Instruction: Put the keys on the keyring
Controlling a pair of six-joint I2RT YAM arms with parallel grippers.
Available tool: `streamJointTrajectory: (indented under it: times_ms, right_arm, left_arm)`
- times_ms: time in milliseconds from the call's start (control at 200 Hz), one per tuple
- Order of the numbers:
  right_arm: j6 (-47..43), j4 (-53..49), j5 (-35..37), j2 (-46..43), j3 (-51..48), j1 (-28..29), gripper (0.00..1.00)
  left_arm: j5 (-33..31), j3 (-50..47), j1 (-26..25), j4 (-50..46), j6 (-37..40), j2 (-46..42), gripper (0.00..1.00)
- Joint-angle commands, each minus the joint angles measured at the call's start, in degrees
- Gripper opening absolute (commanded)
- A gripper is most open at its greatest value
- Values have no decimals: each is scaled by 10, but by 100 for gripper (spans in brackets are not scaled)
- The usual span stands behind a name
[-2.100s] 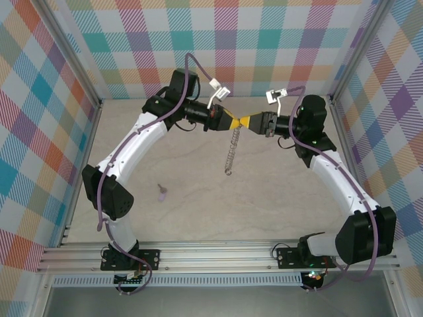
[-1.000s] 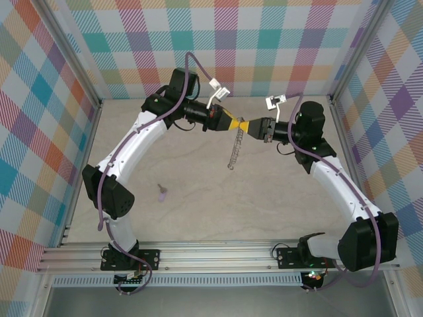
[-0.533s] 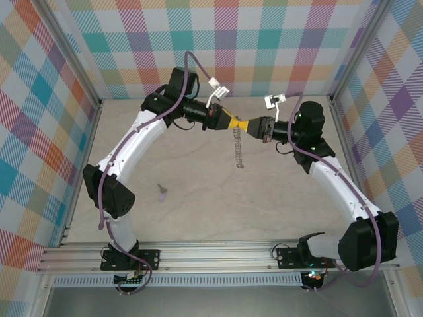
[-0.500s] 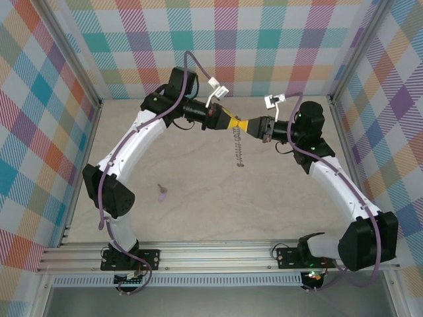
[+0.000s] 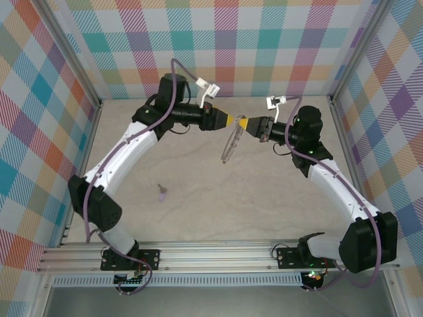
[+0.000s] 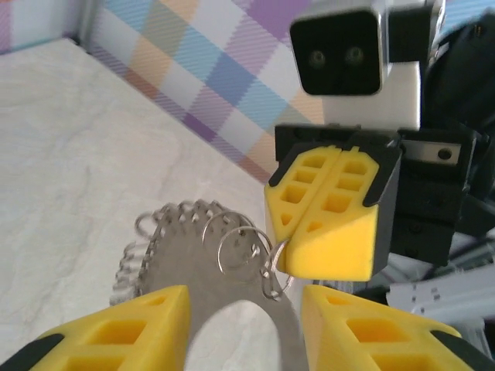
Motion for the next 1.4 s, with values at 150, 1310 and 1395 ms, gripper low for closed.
streamJointTrajectory:
  times_ms: [150, 1310, 1395]
  right_arm:
    - [83, 218, 49, -22, -42, 3, 0]
    - [152, 372, 139, 6, -58, 56, 0]
    - [153, 372, 140, 5, -59, 56, 0]
  left_arm:
    - [-51, -129, 6, 251, -181, -86, 37]
    - [-24, -171, -49, 428, -267, -77, 27]
    - [-24, -167, -52, 426, -266, -73, 25]
